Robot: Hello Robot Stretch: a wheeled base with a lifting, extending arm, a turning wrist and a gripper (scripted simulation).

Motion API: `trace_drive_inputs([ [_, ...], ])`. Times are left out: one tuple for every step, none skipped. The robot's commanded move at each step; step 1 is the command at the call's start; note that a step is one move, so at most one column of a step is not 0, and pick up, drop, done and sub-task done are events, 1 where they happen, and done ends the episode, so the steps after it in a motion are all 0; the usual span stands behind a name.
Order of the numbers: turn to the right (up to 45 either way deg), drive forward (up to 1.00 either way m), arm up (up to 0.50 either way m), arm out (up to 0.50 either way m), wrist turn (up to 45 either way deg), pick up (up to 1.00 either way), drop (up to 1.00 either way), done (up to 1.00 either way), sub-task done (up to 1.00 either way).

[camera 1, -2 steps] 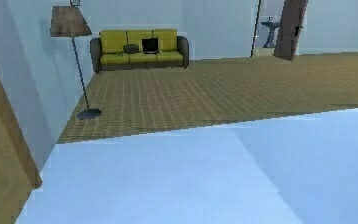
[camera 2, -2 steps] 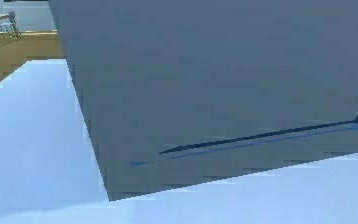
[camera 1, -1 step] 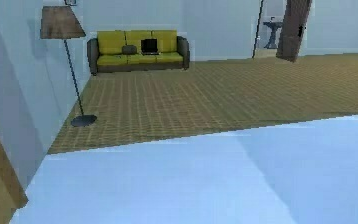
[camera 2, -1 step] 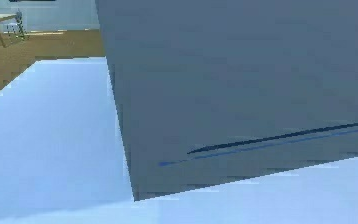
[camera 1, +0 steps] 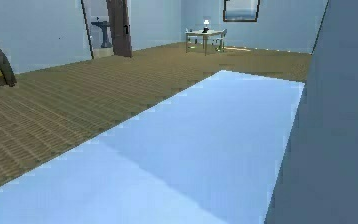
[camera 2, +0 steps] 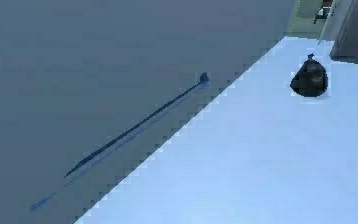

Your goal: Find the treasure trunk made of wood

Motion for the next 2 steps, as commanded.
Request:
trace_drive_inputs([
  [0.0,0.95,0.0,0.0,0.0,0.0,0.0,0.0,0.0],
  [24.0,0.0,0.0,0.0,0.0,0.0,0.0,0.0,0.0],
])
